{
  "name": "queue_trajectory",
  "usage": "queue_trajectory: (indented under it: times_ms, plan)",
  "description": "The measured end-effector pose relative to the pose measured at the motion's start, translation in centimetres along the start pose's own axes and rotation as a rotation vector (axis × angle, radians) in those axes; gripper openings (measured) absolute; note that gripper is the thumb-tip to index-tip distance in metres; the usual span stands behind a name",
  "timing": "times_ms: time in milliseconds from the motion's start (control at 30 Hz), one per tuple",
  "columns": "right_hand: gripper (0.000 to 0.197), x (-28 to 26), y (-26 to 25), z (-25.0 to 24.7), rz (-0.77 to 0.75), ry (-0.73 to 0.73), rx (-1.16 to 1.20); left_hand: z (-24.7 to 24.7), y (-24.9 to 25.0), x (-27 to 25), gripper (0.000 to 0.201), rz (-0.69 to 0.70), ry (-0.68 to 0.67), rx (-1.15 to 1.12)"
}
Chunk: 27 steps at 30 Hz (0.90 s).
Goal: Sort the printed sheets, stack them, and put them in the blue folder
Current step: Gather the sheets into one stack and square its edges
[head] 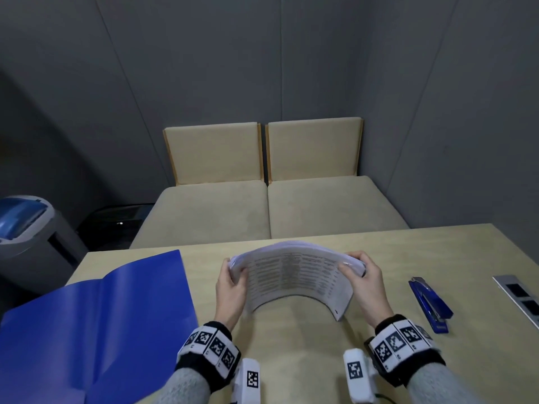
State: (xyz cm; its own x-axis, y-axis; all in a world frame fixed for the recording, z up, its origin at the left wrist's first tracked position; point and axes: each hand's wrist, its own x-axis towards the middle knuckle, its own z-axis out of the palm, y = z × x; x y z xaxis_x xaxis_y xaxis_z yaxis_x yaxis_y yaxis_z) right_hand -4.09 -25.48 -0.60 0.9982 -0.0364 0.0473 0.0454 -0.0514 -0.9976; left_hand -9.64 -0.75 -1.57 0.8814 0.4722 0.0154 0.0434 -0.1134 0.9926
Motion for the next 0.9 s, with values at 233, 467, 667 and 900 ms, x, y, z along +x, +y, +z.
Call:
queue_trajectory:
  times_ms: [233,467,667,900]
  plan:
    - [0.056,-1.6,0.3,-0.6,-0.138,-0.001,-0.343,-0.5,-0.5,-0.6,0.04,-0.03,0.013,-0.025]
    - [0.051,-1.4,0.6,-0.4,-0.516,-0.051,-0.885,1.6,2.1,1.3,0.035,-0.072,0.277,-0.037]
    - [0.066,-1.1,1.5,-0.9,-0.502,-0.088,-0.976,1.4,0.7,2.6,0.009,-0.061,0.263,0.003]
    - [0.039,-0.4,1.4,-0.5,-0.515,0.02,-1.116,0.9,0.5,3.4,0.028,0.104,0.149,0.28]
